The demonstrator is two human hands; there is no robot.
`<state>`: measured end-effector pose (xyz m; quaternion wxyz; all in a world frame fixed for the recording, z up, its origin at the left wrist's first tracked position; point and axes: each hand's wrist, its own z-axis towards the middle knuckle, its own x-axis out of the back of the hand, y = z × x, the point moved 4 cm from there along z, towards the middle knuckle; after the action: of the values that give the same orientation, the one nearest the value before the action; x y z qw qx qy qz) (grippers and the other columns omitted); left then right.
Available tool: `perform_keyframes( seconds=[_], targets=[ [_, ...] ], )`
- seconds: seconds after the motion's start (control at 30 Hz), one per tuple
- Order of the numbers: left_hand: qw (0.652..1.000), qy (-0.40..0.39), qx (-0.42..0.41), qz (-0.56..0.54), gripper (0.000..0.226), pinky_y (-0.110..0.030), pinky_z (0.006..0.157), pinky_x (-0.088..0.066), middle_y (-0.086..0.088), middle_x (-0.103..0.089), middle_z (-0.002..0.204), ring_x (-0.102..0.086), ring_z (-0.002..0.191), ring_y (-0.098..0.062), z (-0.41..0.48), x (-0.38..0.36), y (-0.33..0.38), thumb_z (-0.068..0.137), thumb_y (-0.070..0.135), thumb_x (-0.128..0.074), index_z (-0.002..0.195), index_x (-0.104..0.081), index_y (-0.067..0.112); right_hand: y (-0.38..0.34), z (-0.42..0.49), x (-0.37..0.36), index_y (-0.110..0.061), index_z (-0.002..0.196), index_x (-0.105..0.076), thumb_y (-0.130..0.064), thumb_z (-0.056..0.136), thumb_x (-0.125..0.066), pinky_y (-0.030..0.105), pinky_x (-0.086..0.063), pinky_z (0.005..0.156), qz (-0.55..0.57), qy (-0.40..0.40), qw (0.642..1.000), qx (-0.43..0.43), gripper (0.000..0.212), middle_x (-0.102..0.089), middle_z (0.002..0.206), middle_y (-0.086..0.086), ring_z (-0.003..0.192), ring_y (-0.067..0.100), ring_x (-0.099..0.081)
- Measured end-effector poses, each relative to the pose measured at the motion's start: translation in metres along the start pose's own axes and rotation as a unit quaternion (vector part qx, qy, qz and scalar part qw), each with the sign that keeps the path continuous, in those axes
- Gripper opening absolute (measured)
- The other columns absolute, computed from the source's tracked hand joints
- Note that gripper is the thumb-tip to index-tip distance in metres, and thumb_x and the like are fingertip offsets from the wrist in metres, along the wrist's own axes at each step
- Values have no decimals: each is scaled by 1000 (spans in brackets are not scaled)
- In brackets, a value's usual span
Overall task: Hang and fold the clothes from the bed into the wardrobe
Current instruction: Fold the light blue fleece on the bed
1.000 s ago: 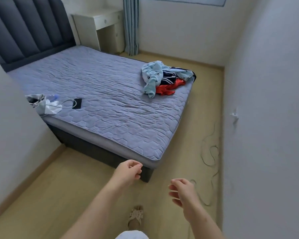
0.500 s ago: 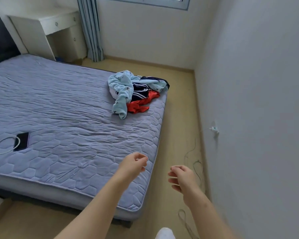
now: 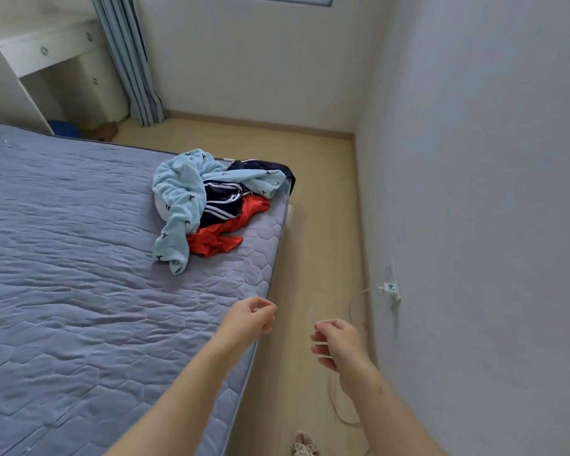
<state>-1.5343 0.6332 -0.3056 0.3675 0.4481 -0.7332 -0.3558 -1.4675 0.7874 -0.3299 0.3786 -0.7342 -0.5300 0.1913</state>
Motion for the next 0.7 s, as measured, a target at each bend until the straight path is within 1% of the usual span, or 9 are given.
perform_keyframes(
  seconds=[0.13,0.33,0.4,0.5,0.63,0.7],
  targets=[
    [999,10,-1,-31,9,-8,40,-34,-4,-55,74,-48,60,-12,55,-29,55,94,8,-49,91,-58,8,-52,57,34,-14,78,-52,-9,91,-48,21,-31,51,3,11,1000,3,15,-55,68,1,54,13,-48],
    [998,43,27,-40,9,-7,41,-36,-4,-55,73,-49,60,-12,133,-32,85,94,10,-50,89,-58,9,-102,133,35,-13,78,-53,-9,91,-48,22,-35,53,-15,-22,999,-24,15,-56,69,1,55,13,-50],
    [997,52,37,-42,11,-11,45,-39,-3,-56,73,-51,61,-12,163,-26,93,94,11,-51,86,-58,11,-120,163,28,-14,78,-53,-10,91,-48,22,-36,54,-26,-29,999,-31,15,-56,69,1,56,14,-50],
    [996,74,39,-36,11,-19,55,-38,-1,-59,76,-55,63,-10,221,-10,108,93,16,-52,85,-60,15,-157,213,9,-15,77,-52,-10,92,-48,22,-36,53,-35,-41,998,-30,16,-56,68,1,57,14,-50],
    [995,89,32,-32,12,-20,56,-41,0,-62,78,-57,61,-8,308,17,136,92,19,-54,82,-61,19,-223,288,-24,-14,78,-53,-10,91,-49,21,-35,53,-53,-54,997,-15,15,-56,68,1,58,15,-50],
    [995,88,35,-33,13,-21,56,-41,1,-63,77,-57,61,-9,352,34,155,91,18,-54,80,-62,20,-266,324,-46,-13,77,-52,-8,91,-48,21,-32,52,-63,-63,996,-9,16,-55,67,2,55,15,-48]
  ],
)
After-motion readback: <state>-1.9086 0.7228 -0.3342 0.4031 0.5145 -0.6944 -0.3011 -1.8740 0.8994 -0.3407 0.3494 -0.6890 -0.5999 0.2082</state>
